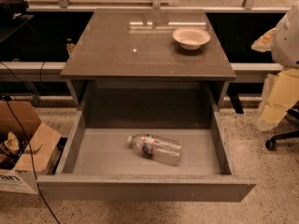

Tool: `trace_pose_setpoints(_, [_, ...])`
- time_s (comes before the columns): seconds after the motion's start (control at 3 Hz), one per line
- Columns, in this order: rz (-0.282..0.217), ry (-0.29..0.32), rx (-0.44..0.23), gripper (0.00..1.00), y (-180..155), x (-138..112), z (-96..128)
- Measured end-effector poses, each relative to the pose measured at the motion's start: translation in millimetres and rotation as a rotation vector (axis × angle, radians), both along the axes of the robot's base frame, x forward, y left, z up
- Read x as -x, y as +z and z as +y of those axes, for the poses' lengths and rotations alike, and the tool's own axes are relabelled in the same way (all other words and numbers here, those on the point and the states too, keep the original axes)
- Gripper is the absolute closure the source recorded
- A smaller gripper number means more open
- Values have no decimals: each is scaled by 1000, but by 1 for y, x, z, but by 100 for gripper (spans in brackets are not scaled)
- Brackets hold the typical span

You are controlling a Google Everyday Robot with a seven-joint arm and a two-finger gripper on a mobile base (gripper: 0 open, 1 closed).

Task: Pick water bottle from top drawer and place on counter

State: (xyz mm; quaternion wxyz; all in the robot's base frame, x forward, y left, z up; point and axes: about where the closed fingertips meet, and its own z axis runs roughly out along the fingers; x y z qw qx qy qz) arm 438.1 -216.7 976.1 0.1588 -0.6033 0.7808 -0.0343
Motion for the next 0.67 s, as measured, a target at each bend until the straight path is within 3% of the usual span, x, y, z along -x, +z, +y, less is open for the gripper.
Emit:
trace_pose_setpoints(0.33, [0, 0, 0, 0, 0, 0, 0])
trace_pose_setpoints(0.67, [-20, 11, -42, 0, -10, -6, 10])
